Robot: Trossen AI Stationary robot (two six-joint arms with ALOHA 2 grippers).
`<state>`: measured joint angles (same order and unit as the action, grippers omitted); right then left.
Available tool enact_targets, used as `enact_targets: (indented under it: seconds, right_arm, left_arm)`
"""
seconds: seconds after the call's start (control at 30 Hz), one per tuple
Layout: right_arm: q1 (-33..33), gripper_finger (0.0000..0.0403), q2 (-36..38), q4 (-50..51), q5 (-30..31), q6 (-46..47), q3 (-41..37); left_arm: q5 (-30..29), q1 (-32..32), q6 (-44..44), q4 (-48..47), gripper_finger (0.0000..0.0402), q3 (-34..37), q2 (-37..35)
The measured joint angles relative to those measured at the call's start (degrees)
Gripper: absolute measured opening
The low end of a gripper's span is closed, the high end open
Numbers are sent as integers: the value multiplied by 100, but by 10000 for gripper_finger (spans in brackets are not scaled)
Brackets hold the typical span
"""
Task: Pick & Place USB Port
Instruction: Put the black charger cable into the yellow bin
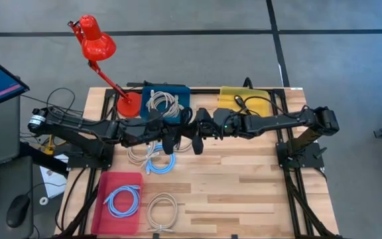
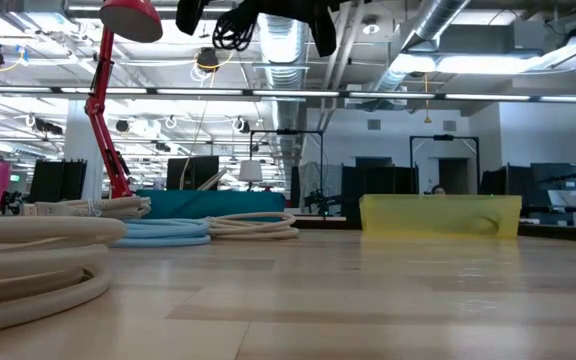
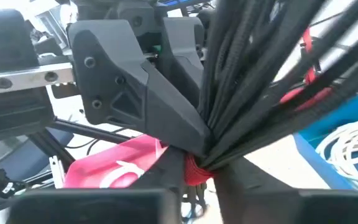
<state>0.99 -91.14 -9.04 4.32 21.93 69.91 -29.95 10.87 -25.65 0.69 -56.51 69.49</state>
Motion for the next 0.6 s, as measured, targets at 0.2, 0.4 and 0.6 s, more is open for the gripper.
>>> enact_targets:
  seconds: [0.2,0.4,0.6]
  right_arm:
    - [0,41,3,123,10,-124,8]
    - [-7,41,0,1023,85,-122,-2]
    - [-30,41,274,2398,859,-370,-5]
  left_arm:
    - [46,-54,-10,9,49,3,-1]
    - [16,-262,-139,66,113,9,1]
    - [1,-426,-162,42,150,9,-2]
